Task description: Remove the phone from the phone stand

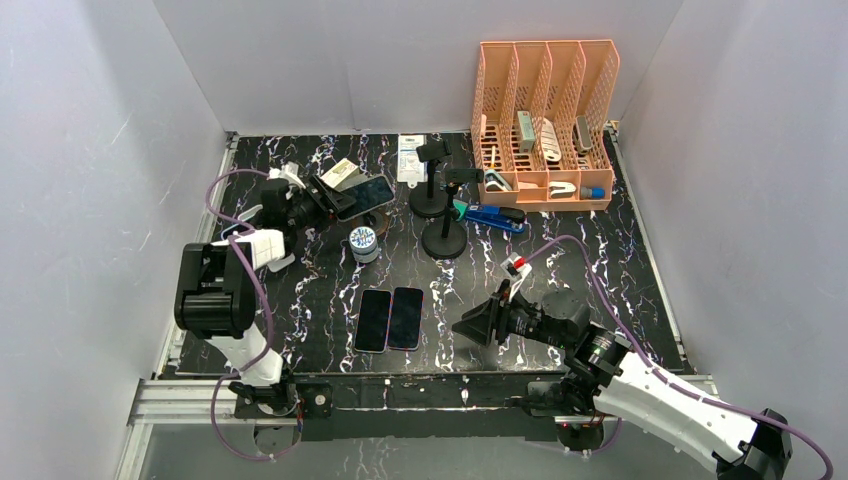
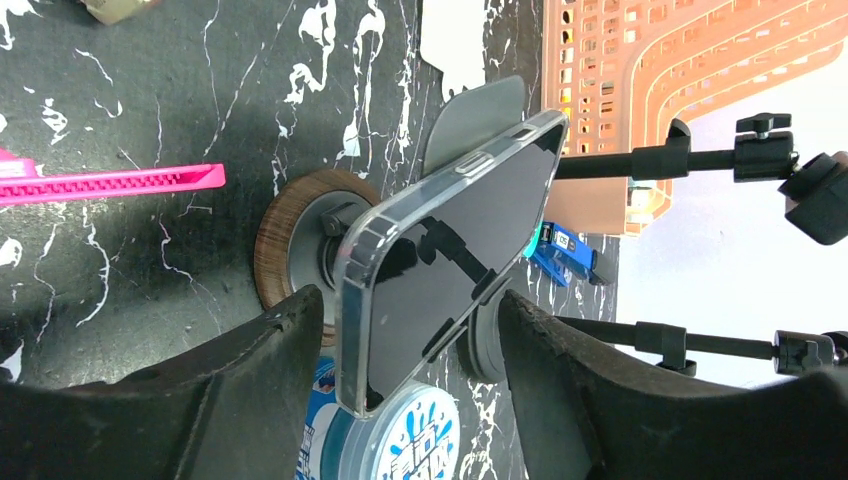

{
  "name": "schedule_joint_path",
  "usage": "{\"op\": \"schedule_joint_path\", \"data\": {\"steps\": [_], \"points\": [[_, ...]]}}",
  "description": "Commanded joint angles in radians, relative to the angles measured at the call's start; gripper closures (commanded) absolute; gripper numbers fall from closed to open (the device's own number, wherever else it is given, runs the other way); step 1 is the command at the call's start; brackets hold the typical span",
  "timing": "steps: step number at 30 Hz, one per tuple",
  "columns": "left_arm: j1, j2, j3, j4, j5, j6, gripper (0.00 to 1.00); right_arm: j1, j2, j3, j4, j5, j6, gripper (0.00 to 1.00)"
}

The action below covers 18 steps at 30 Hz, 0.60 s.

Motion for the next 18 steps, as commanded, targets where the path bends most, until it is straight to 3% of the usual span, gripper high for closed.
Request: {"op": "schedule_joint_path", "data": {"steps": [1, 18], "points": [[0.006, 0.003, -0.021, 0.079, 0.039, -0.033, 0.41, -0.002, 0.006, 0.047, 0.033, 0.014, -0.011, 0.42], [0.043, -0.017, -0.053, 0.126, 0.046, -0.053, 0.74, -0.002, 0.024, 0.042, 0.042, 0.018, -0.003, 0.42]]}}
